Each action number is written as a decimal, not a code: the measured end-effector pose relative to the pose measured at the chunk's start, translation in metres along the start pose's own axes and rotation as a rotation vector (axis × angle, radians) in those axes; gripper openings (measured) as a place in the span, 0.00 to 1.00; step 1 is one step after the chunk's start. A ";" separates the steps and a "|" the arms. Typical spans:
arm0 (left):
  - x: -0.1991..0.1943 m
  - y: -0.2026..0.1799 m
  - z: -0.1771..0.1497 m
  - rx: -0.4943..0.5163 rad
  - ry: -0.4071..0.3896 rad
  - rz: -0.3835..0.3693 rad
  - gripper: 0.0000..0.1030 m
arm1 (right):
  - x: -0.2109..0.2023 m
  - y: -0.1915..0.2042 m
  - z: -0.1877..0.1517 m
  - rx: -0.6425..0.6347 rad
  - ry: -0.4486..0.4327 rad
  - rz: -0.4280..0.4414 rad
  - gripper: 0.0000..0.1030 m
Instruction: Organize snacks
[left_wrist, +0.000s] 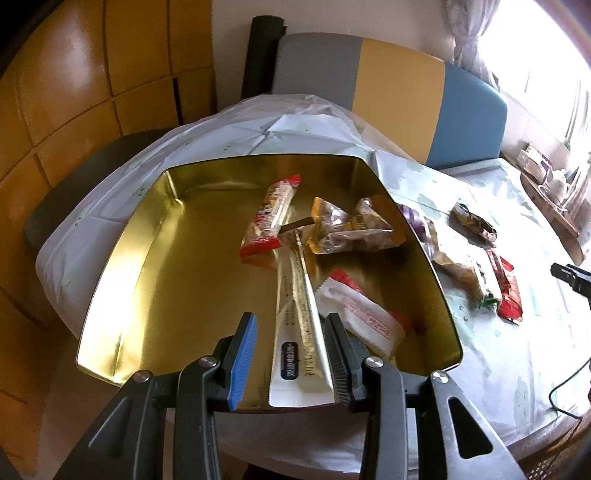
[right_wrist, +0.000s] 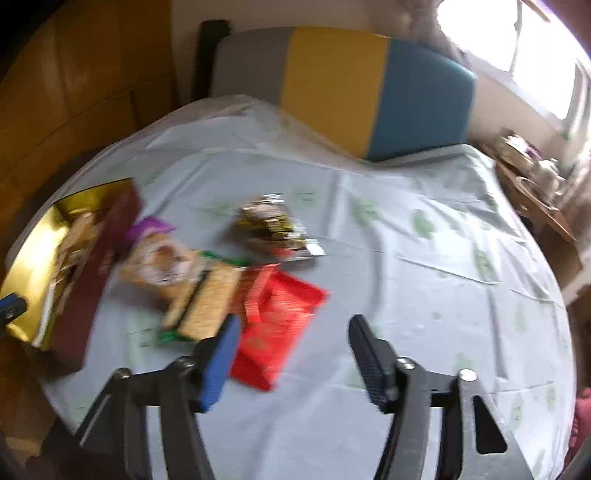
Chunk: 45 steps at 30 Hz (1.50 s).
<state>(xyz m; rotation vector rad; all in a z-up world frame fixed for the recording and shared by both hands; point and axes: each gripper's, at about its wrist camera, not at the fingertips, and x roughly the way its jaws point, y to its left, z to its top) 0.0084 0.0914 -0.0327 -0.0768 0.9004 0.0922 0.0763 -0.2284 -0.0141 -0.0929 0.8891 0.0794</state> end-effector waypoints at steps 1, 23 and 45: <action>0.000 -0.002 0.000 0.005 0.001 0.002 0.37 | 0.002 -0.010 -0.001 0.015 -0.001 -0.018 0.64; -0.008 -0.071 0.021 0.254 -0.008 -0.099 0.37 | 0.032 -0.087 -0.011 0.350 0.118 -0.051 0.80; 0.075 -0.167 0.109 0.419 0.325 -0.313 0.61 | 0.017 -0.082 -0.003 0.357 0.075 0.009 0.84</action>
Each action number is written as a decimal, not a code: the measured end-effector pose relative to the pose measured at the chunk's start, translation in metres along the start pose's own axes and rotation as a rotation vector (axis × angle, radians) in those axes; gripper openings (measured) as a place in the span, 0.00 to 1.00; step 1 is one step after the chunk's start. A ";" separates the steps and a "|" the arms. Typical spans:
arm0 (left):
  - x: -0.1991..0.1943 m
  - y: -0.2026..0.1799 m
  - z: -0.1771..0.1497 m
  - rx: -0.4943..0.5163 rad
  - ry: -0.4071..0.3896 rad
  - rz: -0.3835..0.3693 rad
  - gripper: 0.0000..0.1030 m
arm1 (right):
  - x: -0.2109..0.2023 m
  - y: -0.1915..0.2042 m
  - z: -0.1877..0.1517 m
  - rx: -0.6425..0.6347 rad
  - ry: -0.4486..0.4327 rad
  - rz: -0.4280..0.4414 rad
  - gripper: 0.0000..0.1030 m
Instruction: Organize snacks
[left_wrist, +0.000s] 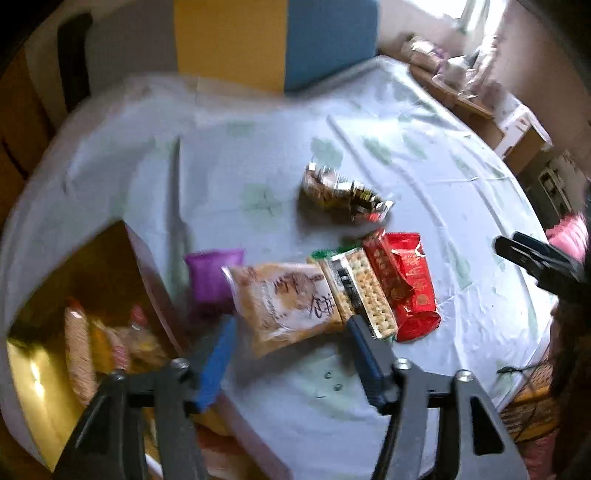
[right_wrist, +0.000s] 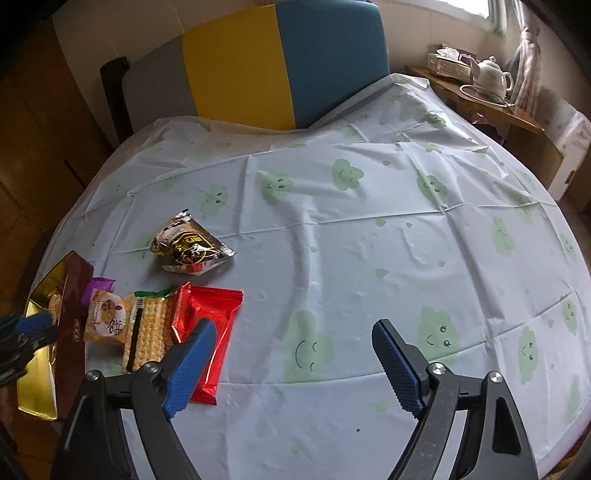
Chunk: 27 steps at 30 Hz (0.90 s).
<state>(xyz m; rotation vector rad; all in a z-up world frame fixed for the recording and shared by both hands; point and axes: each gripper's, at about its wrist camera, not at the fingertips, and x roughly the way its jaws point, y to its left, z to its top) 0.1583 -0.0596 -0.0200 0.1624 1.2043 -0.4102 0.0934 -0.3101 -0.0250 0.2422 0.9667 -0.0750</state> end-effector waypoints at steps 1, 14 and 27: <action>0.005 -0.002 0.002 -0.017 0.020 -0.005 0.61 | -0.001 0.000 0.000 -0.001 -0.002 0.002 0.84; 0.053 -0.007 0.003 -0.089 0.084 -0.008 0.70 | -0.011 0.002 0.003 0.006 -0.021 0.048 0.86; 0.018 0.009 0.029 -0.031 0.002 0.018 0.70 | -0.012 0.000 0.003 0.023 -0.014 0.049 0.87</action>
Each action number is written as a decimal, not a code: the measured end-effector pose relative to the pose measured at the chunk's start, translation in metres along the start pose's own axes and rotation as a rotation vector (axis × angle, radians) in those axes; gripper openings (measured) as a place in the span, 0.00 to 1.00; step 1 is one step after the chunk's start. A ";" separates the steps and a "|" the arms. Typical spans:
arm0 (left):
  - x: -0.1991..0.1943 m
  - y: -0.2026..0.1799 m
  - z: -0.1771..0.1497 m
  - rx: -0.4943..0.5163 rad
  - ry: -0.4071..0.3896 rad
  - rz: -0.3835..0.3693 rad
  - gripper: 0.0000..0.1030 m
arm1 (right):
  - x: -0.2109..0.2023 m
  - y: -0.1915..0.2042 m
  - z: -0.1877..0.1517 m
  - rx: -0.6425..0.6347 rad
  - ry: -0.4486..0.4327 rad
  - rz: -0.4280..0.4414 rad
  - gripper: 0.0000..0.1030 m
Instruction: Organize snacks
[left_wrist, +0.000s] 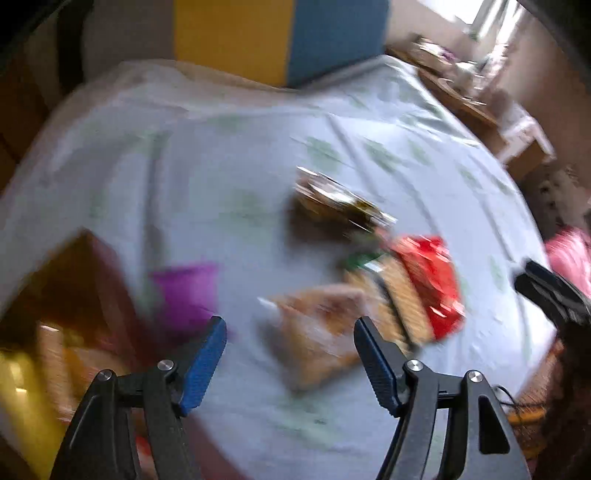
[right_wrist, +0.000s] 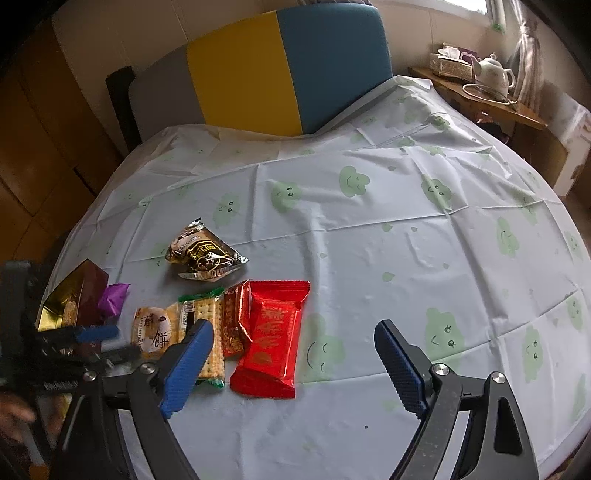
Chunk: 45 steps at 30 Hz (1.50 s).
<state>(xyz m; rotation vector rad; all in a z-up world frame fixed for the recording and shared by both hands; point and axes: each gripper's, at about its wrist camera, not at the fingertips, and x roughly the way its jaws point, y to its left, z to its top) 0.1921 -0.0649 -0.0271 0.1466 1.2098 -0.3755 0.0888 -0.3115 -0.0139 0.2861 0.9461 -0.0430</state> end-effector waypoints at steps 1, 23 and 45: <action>0.000 0.008 0.008 -0.003 0.008 0.021 0.70 | 0.000 0.001 0.000 -0.003 -0.001 0.001 0.87; 0.071 0.022 0.022 0.080 0.154 0.145 0.37 | 0.002 0.005 -0.001 -0.015 0.004 0.001 0.87; 0.007 -0.079 -0.149 0.154 -0.187 0.008 0.37 | 0.006 -0.035 0.001 0.183 0.003 0.009 0.75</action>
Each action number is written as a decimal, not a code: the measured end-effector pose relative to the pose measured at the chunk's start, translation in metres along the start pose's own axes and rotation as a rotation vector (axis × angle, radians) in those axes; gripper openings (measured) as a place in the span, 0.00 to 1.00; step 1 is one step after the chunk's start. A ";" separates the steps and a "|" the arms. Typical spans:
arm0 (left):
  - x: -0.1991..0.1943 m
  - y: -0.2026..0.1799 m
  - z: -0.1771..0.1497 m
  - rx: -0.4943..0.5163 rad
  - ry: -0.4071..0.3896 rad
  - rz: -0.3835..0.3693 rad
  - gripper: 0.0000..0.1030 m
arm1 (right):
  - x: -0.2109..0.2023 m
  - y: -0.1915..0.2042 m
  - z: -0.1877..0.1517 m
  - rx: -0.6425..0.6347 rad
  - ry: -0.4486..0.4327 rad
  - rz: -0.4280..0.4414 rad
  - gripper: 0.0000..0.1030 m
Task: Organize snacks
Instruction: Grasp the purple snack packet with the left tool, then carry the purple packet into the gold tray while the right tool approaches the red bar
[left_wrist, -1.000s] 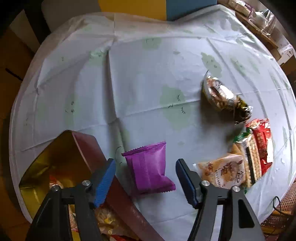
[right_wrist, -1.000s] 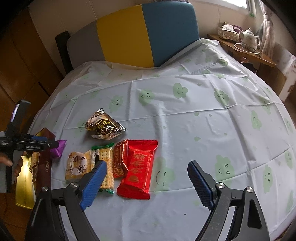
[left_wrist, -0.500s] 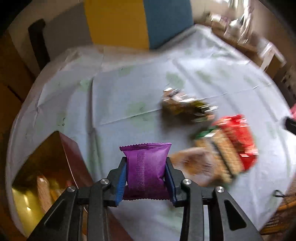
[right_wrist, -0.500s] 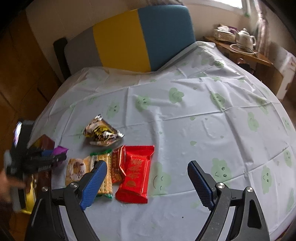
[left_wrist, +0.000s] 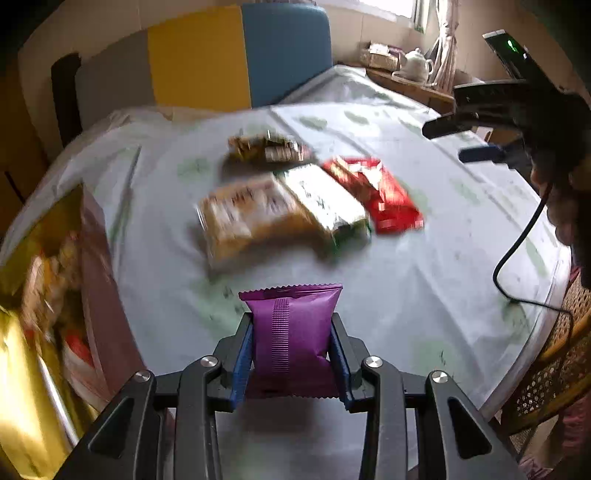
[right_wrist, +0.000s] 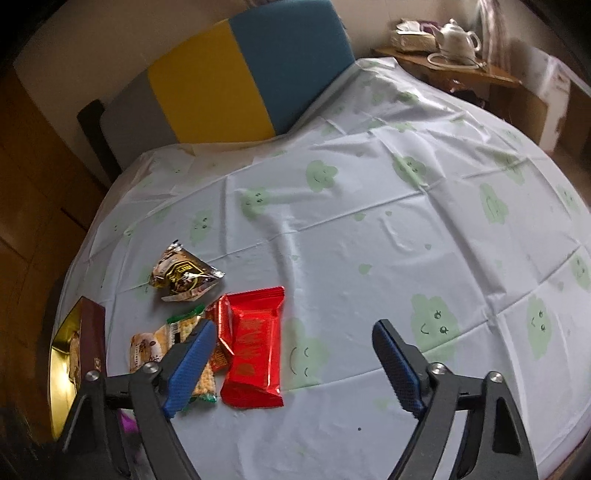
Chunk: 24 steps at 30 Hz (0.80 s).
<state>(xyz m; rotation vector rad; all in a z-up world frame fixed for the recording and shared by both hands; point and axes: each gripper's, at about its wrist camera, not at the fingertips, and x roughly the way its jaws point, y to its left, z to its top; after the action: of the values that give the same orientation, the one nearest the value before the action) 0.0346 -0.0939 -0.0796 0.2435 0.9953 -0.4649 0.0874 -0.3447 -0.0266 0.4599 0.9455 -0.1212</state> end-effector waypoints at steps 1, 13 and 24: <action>0.003 0.000 -0.004 -0.008 0.003 -0.007 0.38 | 0.003 0.000 0.000 0.000 0.012 -0.001 0.72; 0.005 -0.001 -0.016 -0.015 -0.056 -0.015 0.39 | 0.025 0.039 -0.019 -0.214 0.058 0.000 0.44; 0.004 0.004 -0.018 -0.056 -0.073 -0.045 0.39 | 0.081 0.089 -0.018 -0.353 0.178 -0.011 0.33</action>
<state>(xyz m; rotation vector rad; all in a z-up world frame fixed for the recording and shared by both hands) 0.0252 -0.0838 -0.0921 0.1530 0.9429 -0.4825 0.1477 -0.2486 -0.0718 0.1403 1.1186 0.0784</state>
